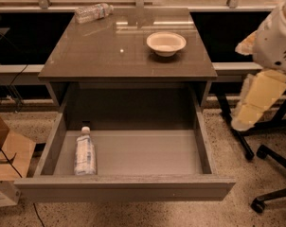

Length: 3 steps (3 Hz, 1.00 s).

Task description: Pick blue plastic bottle from top drawer and place on counter

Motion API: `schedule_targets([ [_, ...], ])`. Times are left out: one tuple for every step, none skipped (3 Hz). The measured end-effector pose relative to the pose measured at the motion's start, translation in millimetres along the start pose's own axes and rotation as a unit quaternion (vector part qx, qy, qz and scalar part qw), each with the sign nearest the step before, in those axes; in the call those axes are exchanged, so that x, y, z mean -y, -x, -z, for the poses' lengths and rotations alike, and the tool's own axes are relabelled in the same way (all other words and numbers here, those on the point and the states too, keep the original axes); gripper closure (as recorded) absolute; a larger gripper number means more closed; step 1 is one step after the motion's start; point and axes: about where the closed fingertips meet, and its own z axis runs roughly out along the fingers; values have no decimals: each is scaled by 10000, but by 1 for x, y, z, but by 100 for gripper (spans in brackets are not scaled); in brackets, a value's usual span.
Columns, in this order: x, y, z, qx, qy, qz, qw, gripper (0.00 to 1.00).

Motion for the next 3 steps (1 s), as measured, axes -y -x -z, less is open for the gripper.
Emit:
schedule_targets([
  [-15, 38, -19, 94, 116, -162, 9998, 0],
  [-32, 78, -46, 168, 345, -349, 9987, 0],
  [-44, 129, -111, 185, 559, -454, 9972, 0],
])
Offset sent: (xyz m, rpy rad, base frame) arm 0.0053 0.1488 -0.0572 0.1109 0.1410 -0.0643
